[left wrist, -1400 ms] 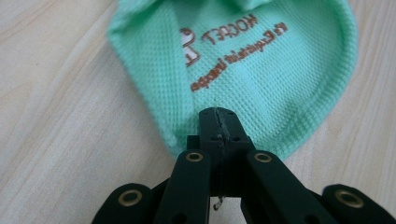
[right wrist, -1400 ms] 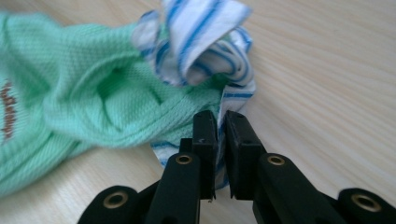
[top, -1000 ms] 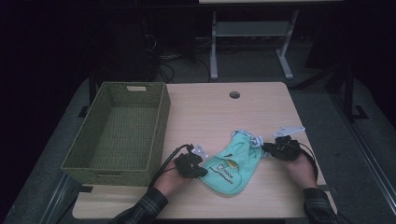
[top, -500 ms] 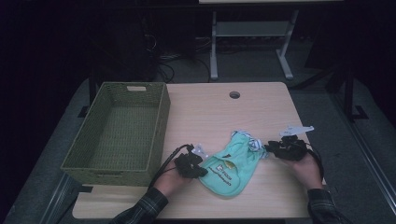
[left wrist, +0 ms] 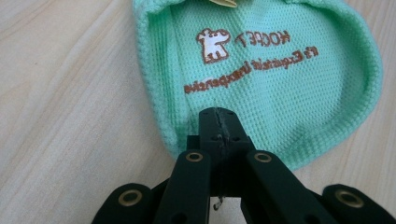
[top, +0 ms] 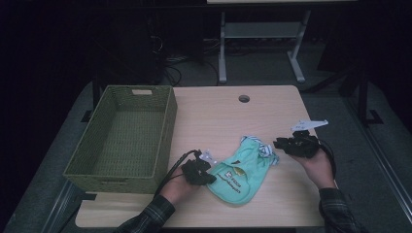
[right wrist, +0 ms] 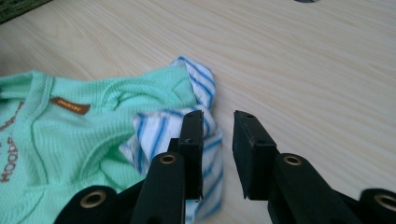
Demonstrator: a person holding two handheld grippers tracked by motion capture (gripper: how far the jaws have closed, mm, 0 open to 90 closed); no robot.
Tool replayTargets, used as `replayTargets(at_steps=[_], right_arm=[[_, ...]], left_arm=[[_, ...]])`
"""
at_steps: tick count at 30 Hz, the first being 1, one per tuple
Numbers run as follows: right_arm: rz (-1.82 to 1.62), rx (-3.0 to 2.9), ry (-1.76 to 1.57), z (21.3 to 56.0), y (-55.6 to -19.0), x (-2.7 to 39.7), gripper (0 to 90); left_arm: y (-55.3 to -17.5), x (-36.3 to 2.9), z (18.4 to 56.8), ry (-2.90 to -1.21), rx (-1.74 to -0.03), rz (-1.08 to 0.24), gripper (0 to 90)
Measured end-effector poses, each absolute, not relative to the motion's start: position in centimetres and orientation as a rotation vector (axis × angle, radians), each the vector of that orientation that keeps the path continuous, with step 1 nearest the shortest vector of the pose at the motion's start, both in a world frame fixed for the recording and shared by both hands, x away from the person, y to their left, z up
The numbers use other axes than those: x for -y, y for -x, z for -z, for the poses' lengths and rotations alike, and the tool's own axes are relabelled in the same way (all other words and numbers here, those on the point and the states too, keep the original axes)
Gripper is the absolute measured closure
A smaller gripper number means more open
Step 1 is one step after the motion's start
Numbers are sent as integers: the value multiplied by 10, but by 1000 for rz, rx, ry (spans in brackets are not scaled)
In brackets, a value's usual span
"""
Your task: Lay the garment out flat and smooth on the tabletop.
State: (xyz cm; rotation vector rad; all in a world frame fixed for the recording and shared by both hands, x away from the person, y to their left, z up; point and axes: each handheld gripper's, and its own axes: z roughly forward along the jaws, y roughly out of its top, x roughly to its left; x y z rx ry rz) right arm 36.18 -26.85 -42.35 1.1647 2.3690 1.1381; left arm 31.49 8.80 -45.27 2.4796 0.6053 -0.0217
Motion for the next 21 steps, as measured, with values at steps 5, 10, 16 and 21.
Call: replayTargets(at_steps=[5, 10, 16, 21], right_arm=[[-1142, -2416, -1123, 423, -376, 252, 732], [-1142, -2434, -1111, 422, -384, 240, 775], [-1122, -2470, -1078, 420, -395, 221, 795], [-1104, -2501, -1064, 422, -404, 205, 795]], left_arm=[[-315, -88, 453, -2481, -604, 23, 895], [-315, -88, 453, -2482, -601, 20, 895], [-316, -88, 452, -2486, -587, 12, 895], [-315, -87, 453, -2477, -598, 16, 895]])
